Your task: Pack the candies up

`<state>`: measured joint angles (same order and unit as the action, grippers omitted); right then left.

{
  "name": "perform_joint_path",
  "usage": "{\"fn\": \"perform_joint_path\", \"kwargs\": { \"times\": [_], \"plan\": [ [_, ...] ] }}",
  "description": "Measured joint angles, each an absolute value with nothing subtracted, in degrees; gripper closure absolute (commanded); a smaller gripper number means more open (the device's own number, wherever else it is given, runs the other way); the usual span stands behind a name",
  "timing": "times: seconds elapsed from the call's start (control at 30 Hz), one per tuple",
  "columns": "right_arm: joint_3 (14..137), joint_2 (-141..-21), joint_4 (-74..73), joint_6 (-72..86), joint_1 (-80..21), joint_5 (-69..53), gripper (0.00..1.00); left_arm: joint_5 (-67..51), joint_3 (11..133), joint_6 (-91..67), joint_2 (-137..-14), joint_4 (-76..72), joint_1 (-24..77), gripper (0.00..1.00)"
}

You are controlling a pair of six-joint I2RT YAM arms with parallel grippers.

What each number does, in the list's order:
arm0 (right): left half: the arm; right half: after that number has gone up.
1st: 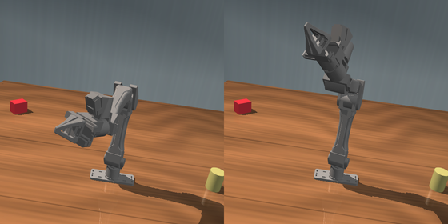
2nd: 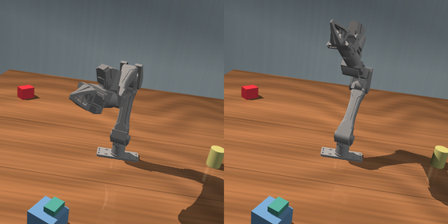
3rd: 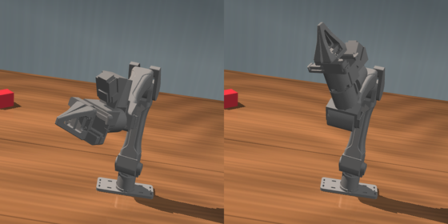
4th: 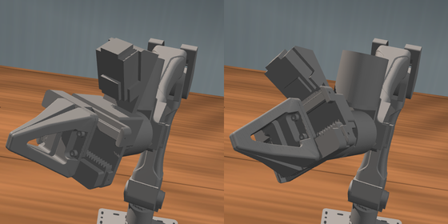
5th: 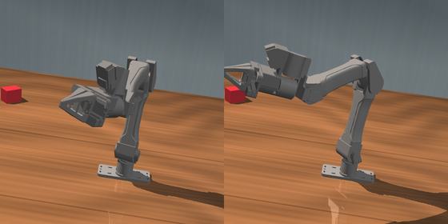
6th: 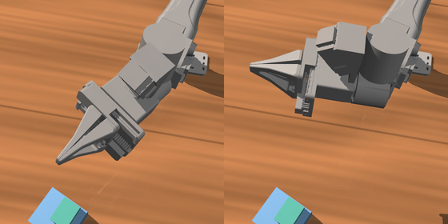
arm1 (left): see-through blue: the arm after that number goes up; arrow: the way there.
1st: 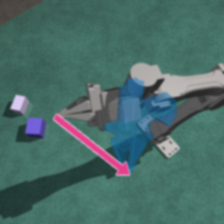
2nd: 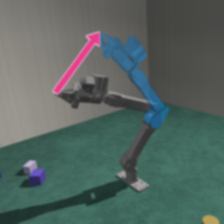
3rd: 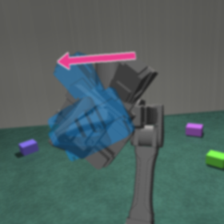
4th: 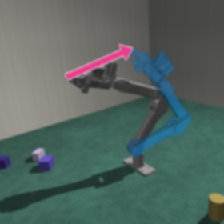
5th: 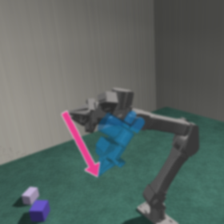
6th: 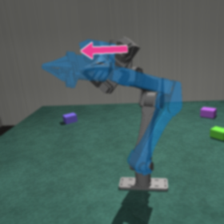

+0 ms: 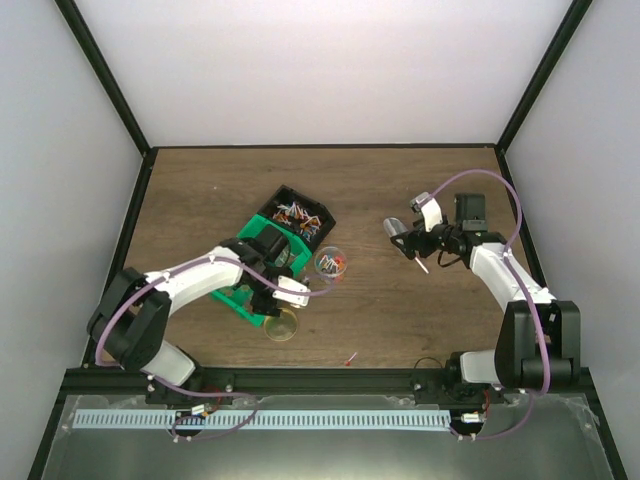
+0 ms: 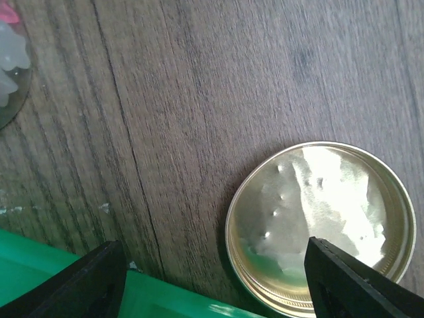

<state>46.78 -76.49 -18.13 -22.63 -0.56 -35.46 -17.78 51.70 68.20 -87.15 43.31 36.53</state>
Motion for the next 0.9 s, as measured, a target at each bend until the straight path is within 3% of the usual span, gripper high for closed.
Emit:
{"fn": "perform_joint_path", "kwargs": {
  "times": [0.4,0.7,0.9],
  "plan": [
    [46.78,-71.68,-19.00,-18.94,-0.56,-35.38,0.18,-13.80,51.62,69.73,-91.24,40.47,38.37,0.60],
    [46.76,-68.79,-19.00,-18.28,-0.56,-34.92,0.18,-13.72,50.24,69.67,-91.94,40.14,38.57,0.66],
    [46.76,-67.94,-19.07,-18.33,-0.56,-34.98,0.20,-13.74,49.36,68.95,-91.94,40.23,38.57,0.90]
  ]
}}
